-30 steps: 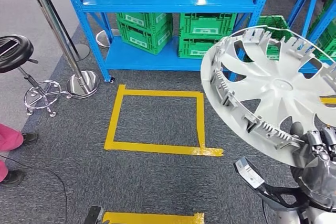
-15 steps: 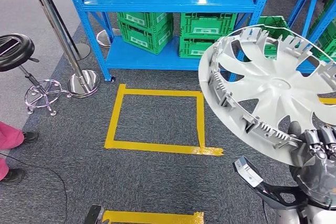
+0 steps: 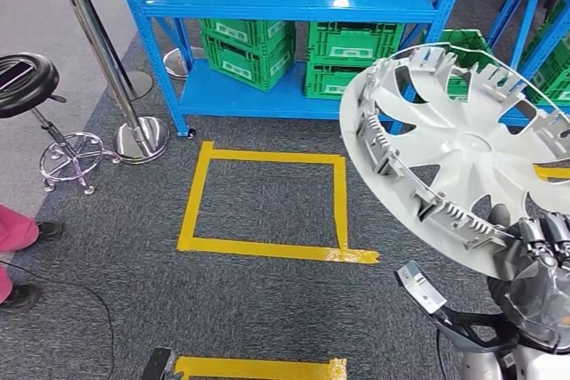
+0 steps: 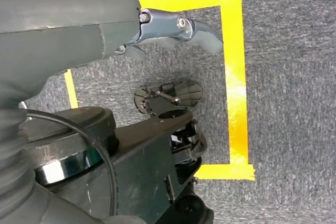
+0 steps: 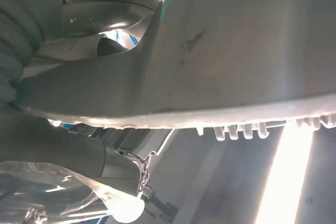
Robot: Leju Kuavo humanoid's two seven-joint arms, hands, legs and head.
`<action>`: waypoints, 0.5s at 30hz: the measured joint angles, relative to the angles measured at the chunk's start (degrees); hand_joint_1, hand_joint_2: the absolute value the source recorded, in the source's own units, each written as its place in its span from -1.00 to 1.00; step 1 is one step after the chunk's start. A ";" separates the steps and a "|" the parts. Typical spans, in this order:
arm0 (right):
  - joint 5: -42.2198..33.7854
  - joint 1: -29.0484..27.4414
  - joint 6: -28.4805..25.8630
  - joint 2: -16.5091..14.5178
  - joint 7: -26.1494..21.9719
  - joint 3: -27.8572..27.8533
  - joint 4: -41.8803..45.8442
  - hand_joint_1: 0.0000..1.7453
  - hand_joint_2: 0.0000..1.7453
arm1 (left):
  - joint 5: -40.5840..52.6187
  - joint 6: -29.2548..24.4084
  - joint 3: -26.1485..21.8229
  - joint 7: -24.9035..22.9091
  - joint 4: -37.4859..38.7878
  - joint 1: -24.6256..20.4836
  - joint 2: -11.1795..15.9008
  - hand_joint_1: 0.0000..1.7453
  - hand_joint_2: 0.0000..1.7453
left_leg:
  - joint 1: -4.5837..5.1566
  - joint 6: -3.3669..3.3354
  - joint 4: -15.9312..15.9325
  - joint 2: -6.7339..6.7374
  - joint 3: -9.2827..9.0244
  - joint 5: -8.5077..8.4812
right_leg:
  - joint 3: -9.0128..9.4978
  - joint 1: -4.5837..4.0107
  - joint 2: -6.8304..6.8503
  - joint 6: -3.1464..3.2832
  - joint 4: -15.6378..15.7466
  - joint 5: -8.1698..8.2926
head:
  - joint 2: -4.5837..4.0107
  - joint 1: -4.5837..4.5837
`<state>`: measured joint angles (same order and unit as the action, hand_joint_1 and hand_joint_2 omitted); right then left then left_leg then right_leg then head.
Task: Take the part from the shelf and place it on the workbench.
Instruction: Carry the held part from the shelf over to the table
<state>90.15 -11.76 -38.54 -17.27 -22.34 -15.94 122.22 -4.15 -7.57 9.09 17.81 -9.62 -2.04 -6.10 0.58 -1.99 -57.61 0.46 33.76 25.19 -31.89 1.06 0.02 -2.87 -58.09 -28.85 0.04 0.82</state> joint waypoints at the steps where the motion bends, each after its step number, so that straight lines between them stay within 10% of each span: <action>1: -0.01 -0.05 0.00 0.00 0.16 0.07 -0.01 1.00 1.00 | 0.00 -0.01 0.00 0.00 0.00 -0.05 -0.02 -1.00 1.00 | -0.18 -0.27 0.54 0.18 -0.12 -0.32 | -0.72 -0.03 -0.04 -0.14 -1.41 -1.10 | 0.00 0.10; 4: -0.03 -0.28 0.00 0.02 0.74 0.26 -0.07 1.00 1.00 | 0.00 0.01 0.00 0.00 0.00 -0.14 -0.03 -1.00 1.00 | -0.27 -0.57 0.92 0.82 0.02 -0.63 | -5.32 0.10 -0.04 -0.53 -11.59 -6.35 | 0.00 0.33; 6: -0.03 -0.48 0.00 0.02 1.02 0.32 -0.15 1.00 1.00 | 0.00 0.03 0.00 0.00 0.00 -0.14 -0.03 -1.00 1.00 | -0.26 -0.54 0.84 1.38 0.10 -0.61 | -6.67 0.21 0.04 -0.82 -14.74 -6.64 | 0.00 0.34; 11: -0.04 -0.59 0.01 0.04 1.69 0.90 -0.31 1.00 1.00 | 0.00 0.14 0.00 -0.08 0.00 -0.14 0.10 -1.00 1.00 | -0.02 0.79 -0.38 2.74 0.22 -0.05 | 0.62 0.19 3.01 -0.46 -0.21 -0.28 | 0.00 0.37; 15: -0.04 -1.10 -0.01 0.07 2.28 1.18 -0.37 1.00 1.00 | -0.01 0.09 0.00 -0.20 0.00 -0.06 0.29 -1.00 1.00 | -0.10 1.84 -1.25 3.36 0.41 0.64 | 0.46 0.16 1.58 1.27 0.00 0.07 | 0.00 0.25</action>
<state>90.11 -12.86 -38.54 -17.20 -20.06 -14.76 121.85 -4.16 -7.48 9.09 17.62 -9.62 -2.10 -5.81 0.48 -0.15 -58.86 3.82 34.17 25.83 -31.43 1.23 1.61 -1.59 -58.09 -28.78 0.04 1.08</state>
